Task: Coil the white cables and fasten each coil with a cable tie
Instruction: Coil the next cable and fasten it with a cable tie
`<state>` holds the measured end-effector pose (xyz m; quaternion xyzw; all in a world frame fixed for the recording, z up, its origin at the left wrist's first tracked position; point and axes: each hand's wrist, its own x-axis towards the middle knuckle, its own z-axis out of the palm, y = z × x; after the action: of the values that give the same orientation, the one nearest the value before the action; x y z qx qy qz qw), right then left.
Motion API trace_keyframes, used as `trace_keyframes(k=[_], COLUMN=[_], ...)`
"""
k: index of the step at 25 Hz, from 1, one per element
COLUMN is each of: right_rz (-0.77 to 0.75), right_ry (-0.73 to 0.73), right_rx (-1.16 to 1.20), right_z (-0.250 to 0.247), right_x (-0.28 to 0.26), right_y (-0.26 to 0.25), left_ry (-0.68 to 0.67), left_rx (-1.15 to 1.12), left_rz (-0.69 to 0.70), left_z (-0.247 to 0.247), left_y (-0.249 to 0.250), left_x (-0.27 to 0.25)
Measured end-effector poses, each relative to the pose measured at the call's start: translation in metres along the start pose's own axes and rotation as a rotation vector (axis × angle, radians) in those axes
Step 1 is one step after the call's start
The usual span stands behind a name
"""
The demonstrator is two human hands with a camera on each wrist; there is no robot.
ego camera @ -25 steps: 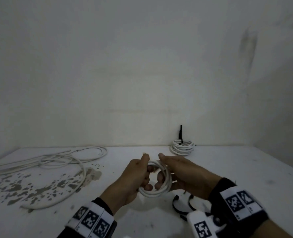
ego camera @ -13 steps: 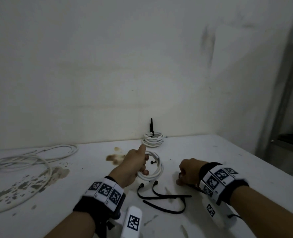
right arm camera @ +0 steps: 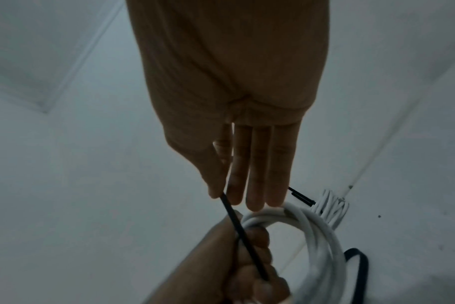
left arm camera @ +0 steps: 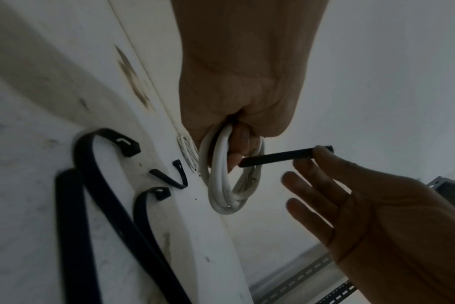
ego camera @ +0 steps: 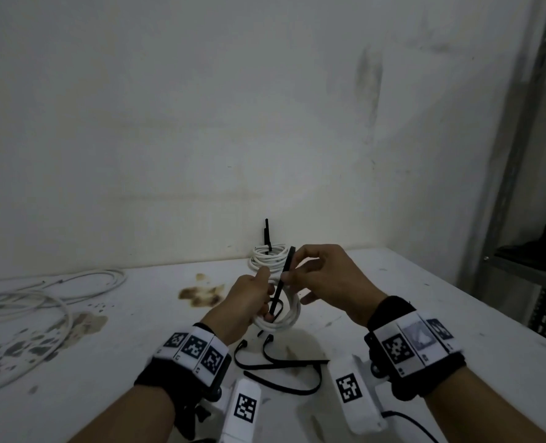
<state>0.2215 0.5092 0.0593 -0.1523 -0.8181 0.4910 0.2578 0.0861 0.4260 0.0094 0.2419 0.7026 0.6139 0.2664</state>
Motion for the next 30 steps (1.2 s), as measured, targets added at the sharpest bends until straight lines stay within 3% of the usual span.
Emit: trace_keyframes(k=[5,10,13,19,24,30], right_rz=[-0.202,-0.410,-0.540,-0.659,-0.672,-0.570], right_ry=[0.026,0.054,0.088,0.127,0.237,0.162], right_rx=[-0.241,-0.407,-0.535,-0.729,-0.607,-0.344], right_z=[-0.004,0.015,0.022,0.033,0.046,0.097], right_x=[0.004,0.004,0.008,0.010,0.018,0.014], right_y=[0.018,0.035,0.038,0.034,0.026,0.013], left_ry=[-0.004,-0.181,-0.195,-0.222,-0.186,0.023], left_rx=[-0.057,-0.249,-0.299,-0.268,-0.398,-0.441], left_rz=[0.015,0.013,0.023,-0.020,0.120,0.184], left_z=[-0.008,-0.010,-0.015,-0.029,-0.042,-0.091], left_y=[0.000,0.005,0.004,0.007,0.007,-0.004], left_x=[-0.002,-0.014,-0.018,-0.023,-0.032,-0.033])
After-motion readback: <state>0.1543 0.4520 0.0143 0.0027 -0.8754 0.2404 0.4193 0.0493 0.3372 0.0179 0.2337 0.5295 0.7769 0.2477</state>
